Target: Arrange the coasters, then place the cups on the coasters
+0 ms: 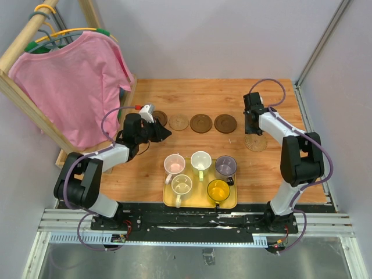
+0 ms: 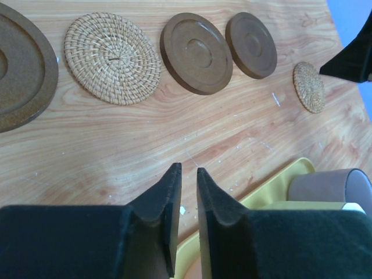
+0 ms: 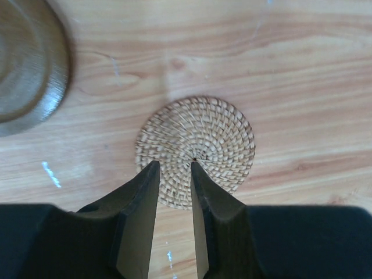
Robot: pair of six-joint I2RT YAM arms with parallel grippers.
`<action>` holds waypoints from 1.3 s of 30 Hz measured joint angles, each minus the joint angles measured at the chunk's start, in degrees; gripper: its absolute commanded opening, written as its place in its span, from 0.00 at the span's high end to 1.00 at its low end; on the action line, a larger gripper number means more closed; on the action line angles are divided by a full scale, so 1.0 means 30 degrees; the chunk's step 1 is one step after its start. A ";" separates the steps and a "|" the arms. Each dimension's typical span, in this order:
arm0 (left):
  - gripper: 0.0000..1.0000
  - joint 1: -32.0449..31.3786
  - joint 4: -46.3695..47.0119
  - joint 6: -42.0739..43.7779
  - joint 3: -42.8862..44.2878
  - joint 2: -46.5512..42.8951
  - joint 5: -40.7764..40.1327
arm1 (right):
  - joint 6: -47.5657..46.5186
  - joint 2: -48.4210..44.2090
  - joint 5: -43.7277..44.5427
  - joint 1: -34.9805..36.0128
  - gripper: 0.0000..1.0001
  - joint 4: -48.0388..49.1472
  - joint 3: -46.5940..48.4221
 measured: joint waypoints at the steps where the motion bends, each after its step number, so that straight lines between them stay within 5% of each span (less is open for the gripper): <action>1: 0.71 -0.0007 0.0029 0.0007 -0.0058 -0.0117 0.0007 | 0.0095 0.0000 0.0036 -0.0160 0.70 -0.0022 -0.0270; 27: 0.66 -0.0058 -0.0117 -0.0073 -0.0729 -0.0896 -0.0066 | 0.1246 0.0627 -0.0867 -0.1756 0.59 -0.0525 -0.1974; 39: 0.52 -0.0058 -0.0138 -0.0066 -0.0743 -0.0896 -0.0306 | 0.1399 0.2951 -0.2062 -0.1967 0.59 -0.0838 0.1020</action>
